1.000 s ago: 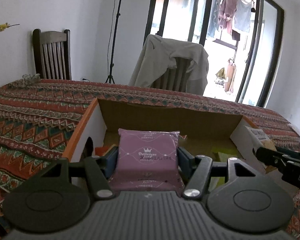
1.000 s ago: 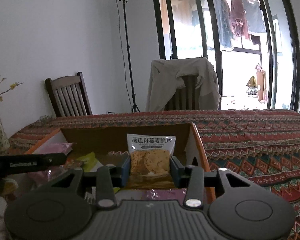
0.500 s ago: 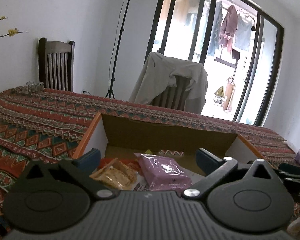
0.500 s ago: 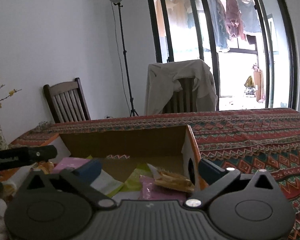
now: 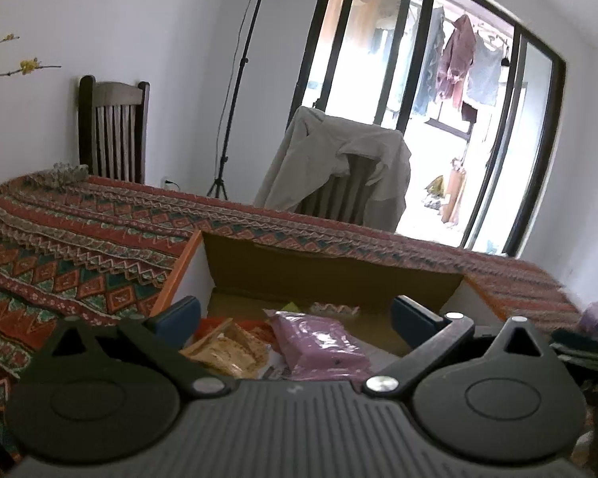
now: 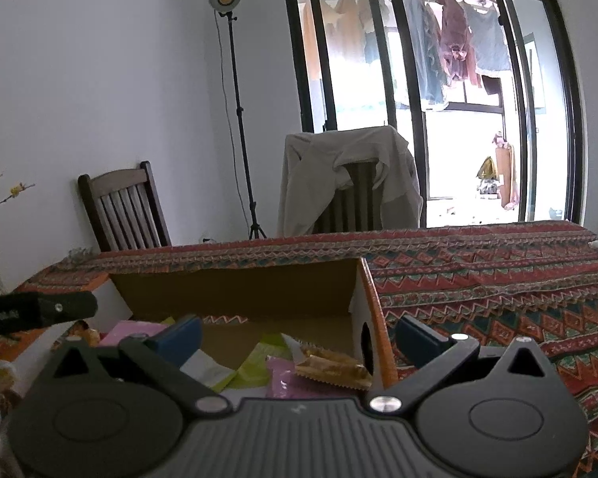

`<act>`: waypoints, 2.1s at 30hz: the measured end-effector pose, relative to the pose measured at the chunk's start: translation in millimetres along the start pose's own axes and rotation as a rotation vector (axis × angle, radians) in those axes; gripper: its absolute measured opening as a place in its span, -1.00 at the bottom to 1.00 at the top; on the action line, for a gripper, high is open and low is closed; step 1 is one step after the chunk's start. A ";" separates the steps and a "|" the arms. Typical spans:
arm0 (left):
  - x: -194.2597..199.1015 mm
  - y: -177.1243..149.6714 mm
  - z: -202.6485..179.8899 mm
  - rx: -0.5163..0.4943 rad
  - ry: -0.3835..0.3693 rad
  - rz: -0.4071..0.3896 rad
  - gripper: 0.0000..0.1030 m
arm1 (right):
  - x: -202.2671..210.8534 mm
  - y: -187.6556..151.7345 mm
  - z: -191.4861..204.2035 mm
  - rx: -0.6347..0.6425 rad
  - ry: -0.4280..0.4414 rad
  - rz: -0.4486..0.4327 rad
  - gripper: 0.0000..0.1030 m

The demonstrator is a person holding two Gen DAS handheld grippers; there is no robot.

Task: Organize snacks
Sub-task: 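Carry both packets over the cardboard box and open both grippers to drop them, then withdraw both grippers from the box back toward the snack pile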

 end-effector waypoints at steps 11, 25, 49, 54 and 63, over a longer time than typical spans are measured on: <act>58.1 21.4 2.2 -0.031 -0.033 -0.072 1.00 | 50.9 16.3 10.6 0.006 -0.001 -0.040 1.00; 95.3 -31.5 27.6 -0.103 -0.030 0.025 1.00 | 94.7 -31.2 17.2 0.022 -0.014 0.072 1.00; 133.0 -90.8 48.4 -0.090 -0.026 0.132 1.00 | 134.0 -93.3 36.5 0.010 0.004 0.241 1.00; 134.9 -93.0 49.2 -0.090 -0.031 0.141 1.00 | 134.0 -98.8 47.5 0.022 0.033 0.264 1.00; 139.9 -104.0 51.7 -0.085 -0.041 0.165 1.00 | 131.8 -112.7 68.8 0.049 0.057 0.321 1.00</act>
Point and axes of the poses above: each gripper's, at about its wrist camera, not at the fingertips, and x roughly against the way its jaws point, z to its left, y to its top, the point moved 4 cm from there along -x, roughly the way its jaws point, and after that the axes turned 7 degrees about y, right-handed, at the moved point
